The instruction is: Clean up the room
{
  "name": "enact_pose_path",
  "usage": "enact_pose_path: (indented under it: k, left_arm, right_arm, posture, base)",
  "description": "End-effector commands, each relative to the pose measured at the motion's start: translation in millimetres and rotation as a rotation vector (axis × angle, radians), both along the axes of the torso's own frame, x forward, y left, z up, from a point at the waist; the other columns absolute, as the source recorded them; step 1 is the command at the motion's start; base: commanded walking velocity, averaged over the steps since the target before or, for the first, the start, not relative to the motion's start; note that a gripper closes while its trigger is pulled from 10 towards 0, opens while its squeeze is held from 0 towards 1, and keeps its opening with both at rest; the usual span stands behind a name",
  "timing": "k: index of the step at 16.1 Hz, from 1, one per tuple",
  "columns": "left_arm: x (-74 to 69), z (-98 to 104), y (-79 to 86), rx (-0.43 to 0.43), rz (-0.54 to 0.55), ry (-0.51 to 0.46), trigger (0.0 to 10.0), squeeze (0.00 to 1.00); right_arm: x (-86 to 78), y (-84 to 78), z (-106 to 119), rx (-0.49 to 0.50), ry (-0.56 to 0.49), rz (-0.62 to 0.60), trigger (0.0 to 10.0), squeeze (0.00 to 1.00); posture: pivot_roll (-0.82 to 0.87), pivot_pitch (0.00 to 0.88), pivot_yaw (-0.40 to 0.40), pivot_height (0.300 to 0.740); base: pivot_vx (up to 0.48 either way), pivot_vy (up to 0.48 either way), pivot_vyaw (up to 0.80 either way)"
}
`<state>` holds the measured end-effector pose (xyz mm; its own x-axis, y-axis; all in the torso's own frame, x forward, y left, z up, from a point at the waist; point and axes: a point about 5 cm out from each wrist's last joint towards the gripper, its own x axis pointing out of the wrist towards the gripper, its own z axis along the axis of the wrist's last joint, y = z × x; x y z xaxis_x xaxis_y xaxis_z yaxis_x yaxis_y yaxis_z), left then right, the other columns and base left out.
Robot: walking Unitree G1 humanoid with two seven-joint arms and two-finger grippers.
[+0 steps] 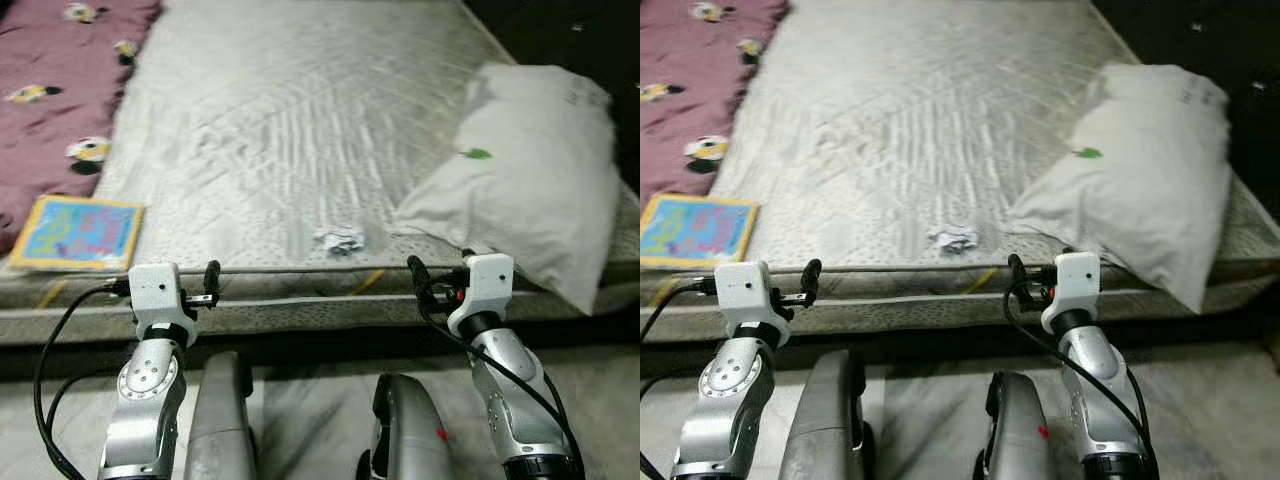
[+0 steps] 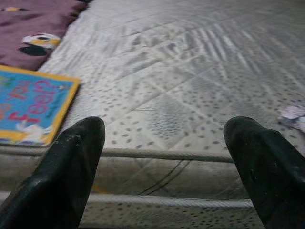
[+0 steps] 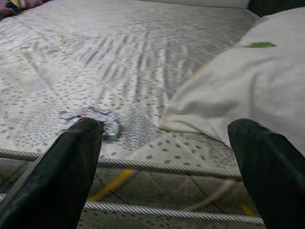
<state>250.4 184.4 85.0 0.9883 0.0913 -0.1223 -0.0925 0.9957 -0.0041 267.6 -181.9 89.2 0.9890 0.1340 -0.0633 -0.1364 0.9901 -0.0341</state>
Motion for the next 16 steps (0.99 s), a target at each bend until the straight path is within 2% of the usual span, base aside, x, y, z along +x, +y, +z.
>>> enact_pose_path:
  k: [1, 4, 11, 16]
  left_arm:
    - [-0.5, 2.6, 0.3, -0.003, -0.01, -0.007, 10.0, 0.0]
    - [-0.3, 2.3, -0.7, -0.008, -0.017, -0.008, 10.0, 0.0]
    - [-0.6, 1.2, -1.9, -0.011, -0.025, 0.0, 10.0, 0.0]
    - [-2.0, 1.1, -0.7, 0.01, -0.009, 0.007, 10.0, 0.0]
  right_arm:
    - [0.1, -0.7, 1.1, -0.009, -0.008, 0.012, 10.0, 0.0]
    - [0.5, 1.3, 1.1, -0.012, -0.011, 0.025, 10.0, 0.0]
    - [3.1, 2.1, 0.4, -0.001, -0.004, 0.025, 10.0, 0.0]
    - [3.2, 6.0, -0.3, -0.005, -0.003, 0.05, 10.0, 0.0]
  posture:
    - [0.02, 0.1, -0.046, 0.578]
    - [0.02, 0.096, -0.048, 0.578]
    - [0.03, 0.094, -0.05, 0.578]
    - [0.03, 0.103, -0.051, 0.578]
  base:
    - [0.27, 0.0, 0.61]
    - [0.296, 0.0, 0.59]
    - [0.336, 0.0, 0.0]
    - [0.0, 0.0, 0.09]
